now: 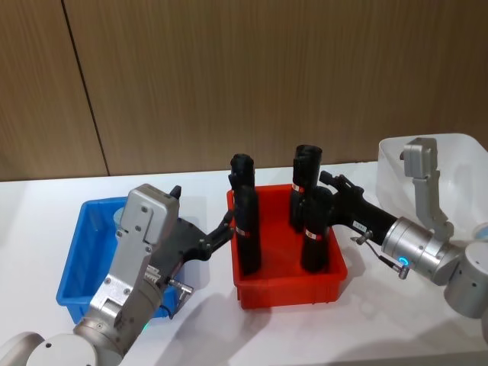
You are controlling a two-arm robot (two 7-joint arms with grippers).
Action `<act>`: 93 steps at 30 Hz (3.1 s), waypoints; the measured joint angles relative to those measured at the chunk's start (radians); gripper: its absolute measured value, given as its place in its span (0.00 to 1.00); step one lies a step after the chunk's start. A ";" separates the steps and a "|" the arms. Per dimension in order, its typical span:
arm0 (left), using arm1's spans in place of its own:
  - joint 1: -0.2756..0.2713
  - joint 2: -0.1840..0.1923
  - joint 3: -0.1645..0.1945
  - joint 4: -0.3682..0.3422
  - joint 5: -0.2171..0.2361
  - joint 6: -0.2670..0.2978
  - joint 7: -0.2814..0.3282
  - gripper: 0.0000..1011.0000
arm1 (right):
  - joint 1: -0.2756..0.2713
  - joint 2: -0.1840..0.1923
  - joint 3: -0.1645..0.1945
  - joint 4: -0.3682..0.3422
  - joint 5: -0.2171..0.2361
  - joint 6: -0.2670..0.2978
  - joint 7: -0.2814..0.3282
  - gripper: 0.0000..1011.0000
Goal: Pick the cotton swabs from the blue box and place them into the white box.
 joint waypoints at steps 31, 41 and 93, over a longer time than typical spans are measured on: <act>0.000 0.000 0.000 0.000 0.000 0.000 0.000 0.99 | -0.030 0.021 0.007 -0.058 -0.015 0.012 -0.003 0.99; 0.000 0.000 0.000 0.000 0.000 0.000 0.000 0.99 | 0.005 0.011 -0.004 0.013 -0.045 0.001 -0.010 0.99; 0.000 0.000 0.000 0.000 0.000 0.000 0.000 0.99 | 0.191 -0.050 -0.031 0.404 -0.098 -0.138 0.011 0.72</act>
